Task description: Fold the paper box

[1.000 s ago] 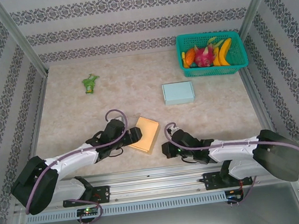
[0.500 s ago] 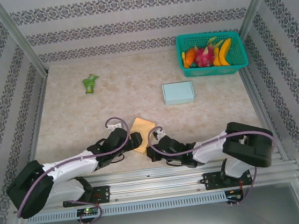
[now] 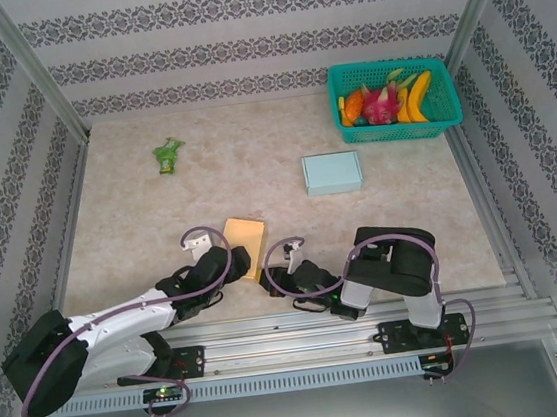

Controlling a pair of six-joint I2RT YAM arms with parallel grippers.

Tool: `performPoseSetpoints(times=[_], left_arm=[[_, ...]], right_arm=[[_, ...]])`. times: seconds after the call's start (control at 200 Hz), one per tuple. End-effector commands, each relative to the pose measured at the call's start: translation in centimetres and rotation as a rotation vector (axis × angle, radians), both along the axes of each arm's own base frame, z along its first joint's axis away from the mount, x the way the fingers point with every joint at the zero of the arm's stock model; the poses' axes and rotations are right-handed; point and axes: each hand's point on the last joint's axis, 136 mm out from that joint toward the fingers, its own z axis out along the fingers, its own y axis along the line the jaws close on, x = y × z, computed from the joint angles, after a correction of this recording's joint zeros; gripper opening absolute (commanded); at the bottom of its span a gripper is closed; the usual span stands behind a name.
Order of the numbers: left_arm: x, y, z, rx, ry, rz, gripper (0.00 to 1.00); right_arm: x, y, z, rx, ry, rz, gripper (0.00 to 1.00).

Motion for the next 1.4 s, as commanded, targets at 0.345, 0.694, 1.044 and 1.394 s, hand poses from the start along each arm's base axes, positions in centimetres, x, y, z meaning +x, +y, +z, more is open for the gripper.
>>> performPoseSetpoints(times=[0.345, 0.694, 1.044, 1.394], left_arm=[[0.6, -0.7, 3.1, -0.113, 0.017, -0.024, 0.85], [-0.2, 0.2, 0.5, -0.072, 0.08, -0.031, 0.86], [0.4, -5.2, 1.1, -0.213, 0.094, -0.174, 0.84], [0.4, -9.1, 0.6, -0.245, 0.132, -0.232, 0.84]], right_arm=[[-0.4, -5.1, -3.3, -0.153, 0.075, -0.05, 0.08], [-0.9, -4.6, -4.5, -0.218, 0.111, -0.007, 0.08], [-0.3, -2.0, -3.2, -0.186, 0.106, 0.029, 0.09], [0.6, -0.9, 1.2, -0.138, 0.001, 0.031, 0.09]])
